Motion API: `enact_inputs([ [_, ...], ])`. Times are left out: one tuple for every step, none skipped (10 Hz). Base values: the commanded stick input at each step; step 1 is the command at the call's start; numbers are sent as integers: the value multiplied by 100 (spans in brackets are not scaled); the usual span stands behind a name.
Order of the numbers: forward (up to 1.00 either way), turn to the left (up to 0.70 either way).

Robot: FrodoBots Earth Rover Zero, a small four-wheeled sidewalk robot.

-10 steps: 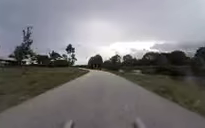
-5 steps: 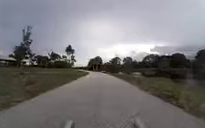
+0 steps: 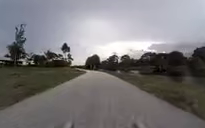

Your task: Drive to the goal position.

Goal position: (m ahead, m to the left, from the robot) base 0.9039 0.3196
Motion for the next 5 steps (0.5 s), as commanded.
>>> enact_inputs([
  [100, 27],
  [100, 36],
  [100, 35],
  [100, 25],
  [100, 14],
])
